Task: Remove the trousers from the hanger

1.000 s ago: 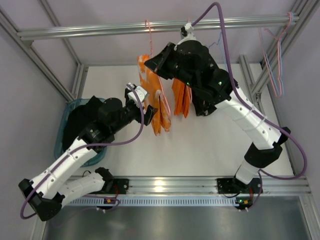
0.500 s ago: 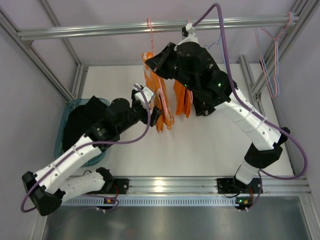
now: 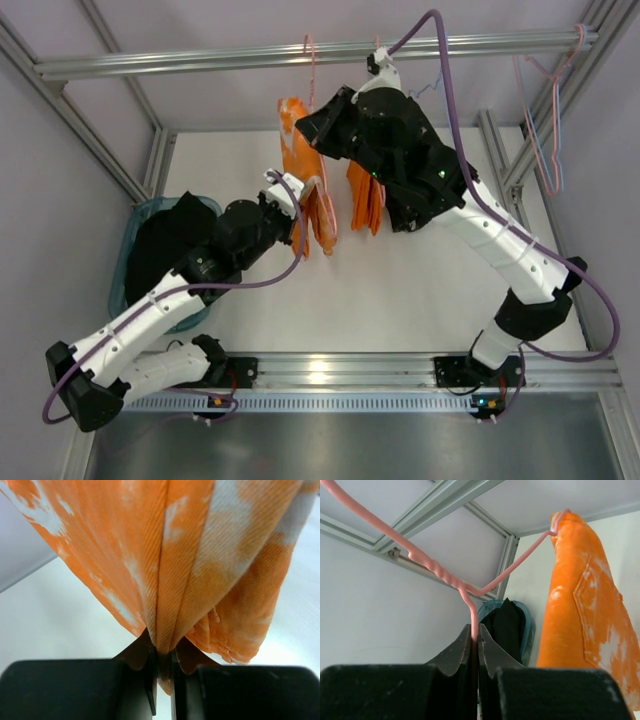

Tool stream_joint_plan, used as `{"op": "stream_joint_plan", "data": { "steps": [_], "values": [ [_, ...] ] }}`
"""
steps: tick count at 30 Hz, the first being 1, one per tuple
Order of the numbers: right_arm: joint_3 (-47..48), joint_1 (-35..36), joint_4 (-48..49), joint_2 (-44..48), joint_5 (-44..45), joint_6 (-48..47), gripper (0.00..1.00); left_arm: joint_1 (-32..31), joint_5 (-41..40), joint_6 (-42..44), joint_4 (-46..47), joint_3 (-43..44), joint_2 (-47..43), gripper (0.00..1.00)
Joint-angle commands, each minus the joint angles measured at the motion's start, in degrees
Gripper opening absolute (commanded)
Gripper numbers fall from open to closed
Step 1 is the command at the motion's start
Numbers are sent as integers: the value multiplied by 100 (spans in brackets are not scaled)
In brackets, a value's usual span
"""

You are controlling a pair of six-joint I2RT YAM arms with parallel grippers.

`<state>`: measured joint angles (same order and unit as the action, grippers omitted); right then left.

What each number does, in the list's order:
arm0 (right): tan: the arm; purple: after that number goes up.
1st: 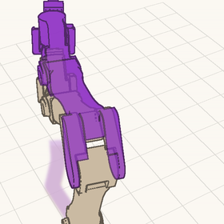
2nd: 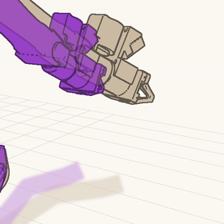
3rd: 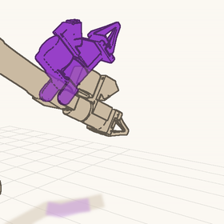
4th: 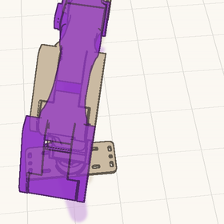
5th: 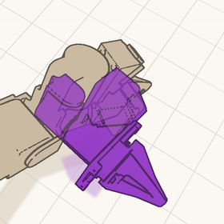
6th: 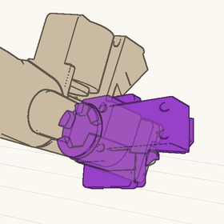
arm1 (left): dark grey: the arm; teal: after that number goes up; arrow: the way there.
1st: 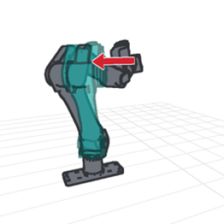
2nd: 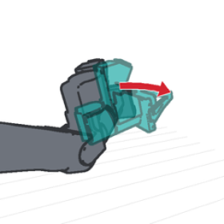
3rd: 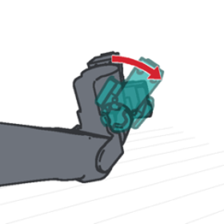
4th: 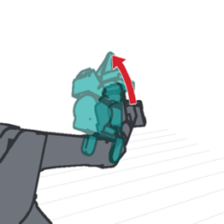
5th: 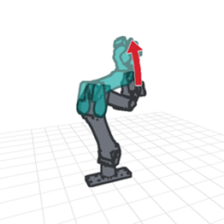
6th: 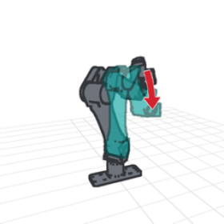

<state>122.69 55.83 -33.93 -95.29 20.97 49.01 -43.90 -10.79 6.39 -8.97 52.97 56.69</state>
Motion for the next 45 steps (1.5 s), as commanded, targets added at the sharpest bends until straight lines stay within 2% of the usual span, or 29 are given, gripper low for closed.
{"op": "stream_joint_plan", "data": {
  "steps": [1,8,11,15,22,26,32,35,40,45],
  "values": [
    [-43,103,1319,704,293,-330,0,48,-170,90,194,-6,-351,0],
    [-885,59,1538,1064,478,-752,0,162,-65,-15,-87,389,-483,0],
    [-1508,16,1784,1345,461,-1006,0,408,304,-278,-210,985,-387,0],
    [-2240,6,1978,1661,259,-1271,0,496,1278,-367,-307,2196,-133,0],
    [-3347,6,1961,1952,-277,-1359,0,610,1790,-796,-386,4281,623,0],
    [-3884,7,1996,2128,-295,-1500,0,742,1791,-1043,-386,5833,1186,0],
    [-4596,-2,2127,2303,-418,-1921,0,874,1580,-1035,-386,7628,1924,0],
    [-4825,-11,2242,2330,-471,-2062,0,997,1370,-956,-351,8000,2057,0],
    [-5000,-11,2268,2357,-761,-2282,0,1252,860,-728,-149,7904,1847,0],
    [-5027,-11,2128,2506,-1051,-2546,0,1769,376,-341,9,7160,1189,0]
  ]
}}
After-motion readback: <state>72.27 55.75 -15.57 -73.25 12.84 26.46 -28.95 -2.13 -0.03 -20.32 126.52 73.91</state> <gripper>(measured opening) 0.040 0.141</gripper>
